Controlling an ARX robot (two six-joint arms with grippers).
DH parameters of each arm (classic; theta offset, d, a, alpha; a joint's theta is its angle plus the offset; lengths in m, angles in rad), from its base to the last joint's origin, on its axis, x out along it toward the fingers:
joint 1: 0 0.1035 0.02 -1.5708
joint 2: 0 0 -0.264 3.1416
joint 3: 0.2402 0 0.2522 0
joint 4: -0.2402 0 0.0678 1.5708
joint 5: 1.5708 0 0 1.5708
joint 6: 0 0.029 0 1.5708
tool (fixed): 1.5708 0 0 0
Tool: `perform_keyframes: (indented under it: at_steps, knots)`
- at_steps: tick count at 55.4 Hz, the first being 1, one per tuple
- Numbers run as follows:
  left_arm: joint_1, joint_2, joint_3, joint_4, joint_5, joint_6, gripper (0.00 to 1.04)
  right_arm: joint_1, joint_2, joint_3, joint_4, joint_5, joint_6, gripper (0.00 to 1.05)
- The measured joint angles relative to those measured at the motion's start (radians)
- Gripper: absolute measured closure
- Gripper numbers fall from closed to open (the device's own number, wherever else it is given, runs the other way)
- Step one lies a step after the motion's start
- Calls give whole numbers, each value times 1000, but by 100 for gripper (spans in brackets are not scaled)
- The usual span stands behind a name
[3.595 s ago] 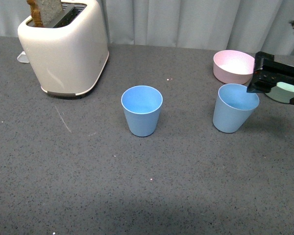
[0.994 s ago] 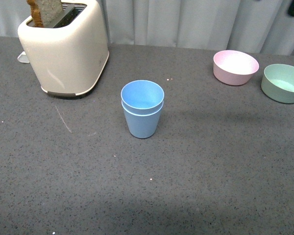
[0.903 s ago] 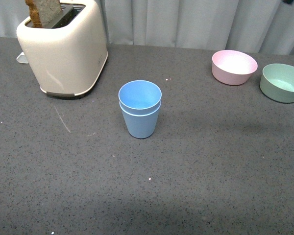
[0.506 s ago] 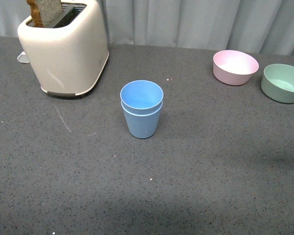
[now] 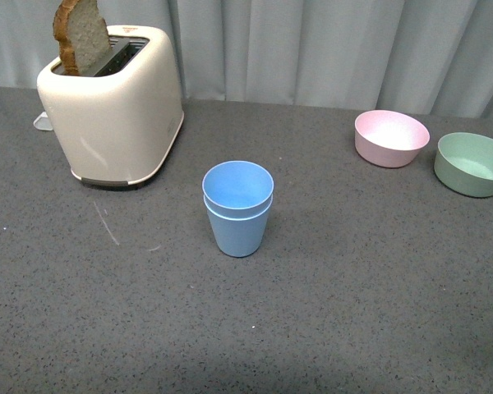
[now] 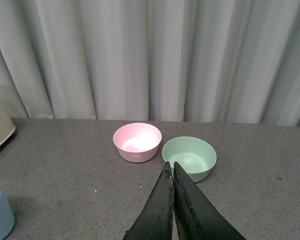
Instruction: Stack blue cups with both arms
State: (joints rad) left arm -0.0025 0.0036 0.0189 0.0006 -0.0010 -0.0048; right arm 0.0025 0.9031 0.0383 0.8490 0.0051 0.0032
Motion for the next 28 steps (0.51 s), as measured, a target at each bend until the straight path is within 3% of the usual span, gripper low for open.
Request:
perform_keyframes:
  at_steps: [28]
  knots:
    - [0,0,0,0,0,0,7,0,-385,-35,-337,-3,0,104]
